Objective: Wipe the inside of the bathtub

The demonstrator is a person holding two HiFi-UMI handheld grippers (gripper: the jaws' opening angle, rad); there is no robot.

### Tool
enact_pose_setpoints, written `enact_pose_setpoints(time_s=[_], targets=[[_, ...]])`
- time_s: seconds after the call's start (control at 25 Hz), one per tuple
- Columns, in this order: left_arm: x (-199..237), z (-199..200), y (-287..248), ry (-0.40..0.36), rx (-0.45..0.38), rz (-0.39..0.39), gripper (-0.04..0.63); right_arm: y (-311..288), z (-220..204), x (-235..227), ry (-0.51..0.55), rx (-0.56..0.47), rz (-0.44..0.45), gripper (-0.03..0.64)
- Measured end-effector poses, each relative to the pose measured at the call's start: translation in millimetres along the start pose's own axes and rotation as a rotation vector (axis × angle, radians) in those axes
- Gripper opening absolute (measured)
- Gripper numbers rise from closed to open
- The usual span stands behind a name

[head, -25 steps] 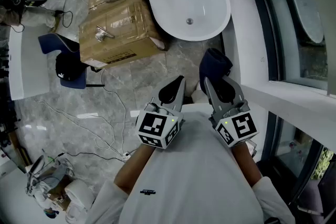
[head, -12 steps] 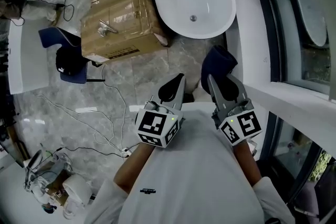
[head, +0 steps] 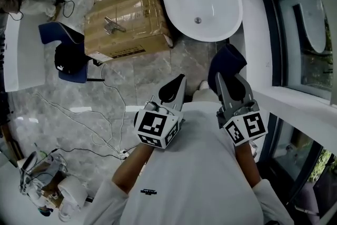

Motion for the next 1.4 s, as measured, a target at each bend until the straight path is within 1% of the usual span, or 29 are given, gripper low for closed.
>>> enact_pose_setpoints(time_s=[0.12, 0.32, 0.44, 0.56, 0.68, 0.8, 0.92, 1.04, 1.16, 1.28, 1.4], targets=[[15.7, -5.3, 3.5, 0.004, 0.003, -0.017, -0.002, -9.3, -2.7, 4.4, 0.007, -0.011, -0.031, 0.058], [40.1, -2.5, 7.0, 0.021, -0.009, -0.016, -0.002, -21.8, -8.5, 6.7, 0.018, 0.0, -0.068, 0.058], [47.1, 3.9, -4.5, 0.027, -0.009, -0.008, -0.002, -34.0, -3.1, -3.8, 0.017, 0.002, -0.067, 0.058], [53.8, 15.4, -29.3, 0.033, -0.01, 0.007, -0.002, -55.7, 5.5, -25.6, 0.012, -0.002, -0.061, 0.058], [55.7, 29.8, -69.0, 0.04, -0.004, 0.025, -0.002, -81.0, 14.0, -63.0, 0.001, 0.01, -0.05, 0.058], [57.5, 44.0, -121.7, 0.043, 0.01, 0.053, -0.001, -109.9, 24.1, -112.8, -0.014, 0.018, -0.029, 0.058], [53.2, 64.3, -176.8, 0.056, 0.036, 0.086, -0.001, -134.1, 47.3, -164.2, -0.023, 0.026, 0.007, 0.058], [44.3, 93.0, -230.9, 0.043, 0.056, 0.112, -0.002, -154.5, 74.2, -213.2, -0.03, 0.035, 0.047, 0.058], [37.8, 113.6, -280.6, 0.032, 0.067, 0.138, -0.002, -176.5, 86.4, -260.8, -0.042, 0.061, 0.075, 0.058], [31.9, 129.0, -316.5, 0.038, 0.067, 0.173, 0.0, -194.2, 97.0, -299.1, -0.04, 0.086, 0.101, 0.058], [31.2, 136.3, -339.7, 0.05, 0.071, 0.215, -0.002, -206.6, 105.2, -323.8, -0.039, 0.1, 0.141, 0.058]])
Point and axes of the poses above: the fingertips, and each gripper's own axes: y backward along the fingers, x to its left, z out of its top, the point moved 7 cm from there along y, backward along the fingers, and after that the axes turned 4 degrees about -x, right-handed, at the moved point
